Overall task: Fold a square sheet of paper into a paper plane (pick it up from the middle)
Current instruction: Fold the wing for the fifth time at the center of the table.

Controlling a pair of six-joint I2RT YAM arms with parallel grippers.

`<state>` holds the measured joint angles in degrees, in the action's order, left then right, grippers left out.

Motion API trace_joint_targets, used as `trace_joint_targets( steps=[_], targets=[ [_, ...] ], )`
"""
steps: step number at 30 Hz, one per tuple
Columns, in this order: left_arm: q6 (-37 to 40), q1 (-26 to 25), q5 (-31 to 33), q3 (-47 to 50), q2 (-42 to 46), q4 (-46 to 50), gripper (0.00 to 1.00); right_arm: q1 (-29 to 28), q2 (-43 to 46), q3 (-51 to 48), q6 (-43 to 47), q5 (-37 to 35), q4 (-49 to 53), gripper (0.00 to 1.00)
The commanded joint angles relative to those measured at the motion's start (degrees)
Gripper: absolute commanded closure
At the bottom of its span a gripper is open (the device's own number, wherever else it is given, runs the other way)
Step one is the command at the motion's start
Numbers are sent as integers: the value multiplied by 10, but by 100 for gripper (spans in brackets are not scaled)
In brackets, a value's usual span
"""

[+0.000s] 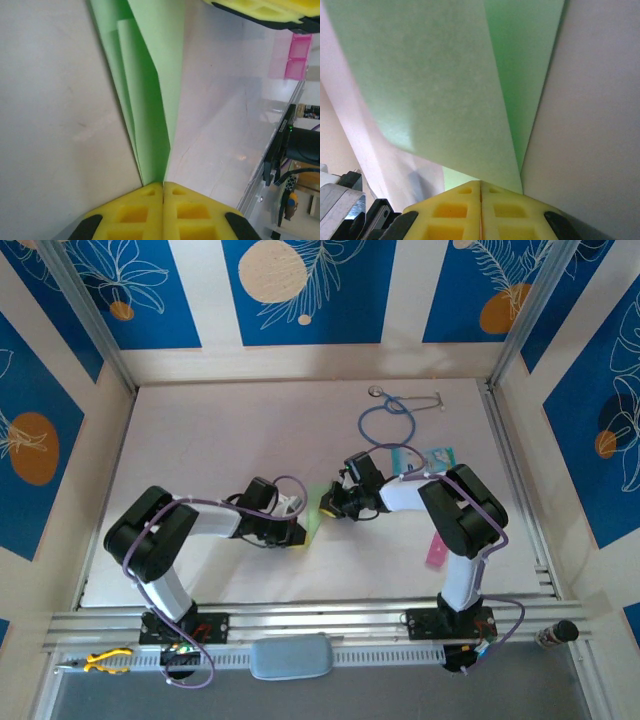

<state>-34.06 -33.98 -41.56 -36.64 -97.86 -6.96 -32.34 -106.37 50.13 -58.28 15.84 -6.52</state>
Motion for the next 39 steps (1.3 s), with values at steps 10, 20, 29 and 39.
trace_joint_targets(
  steps=[10, 20, 29, 39],
  targets=[
    [-4, -7, -2, 45, 5, 60, 89, -6, -22, -2, 9, -25, 55, 93],
    [-12, -7, 6, 51, 70, 71, 79, -5, -24, -1, 9, -25, 56, 93],
    [-34, -7, 35, -20, 112, 88, 88, -5, -24, 1, 9, -24, 60, 93],
    [-37, -9, -9, -119, 7, 73, 92, -6, -24, 1, 8, -23, 60, 93]
  ],
)
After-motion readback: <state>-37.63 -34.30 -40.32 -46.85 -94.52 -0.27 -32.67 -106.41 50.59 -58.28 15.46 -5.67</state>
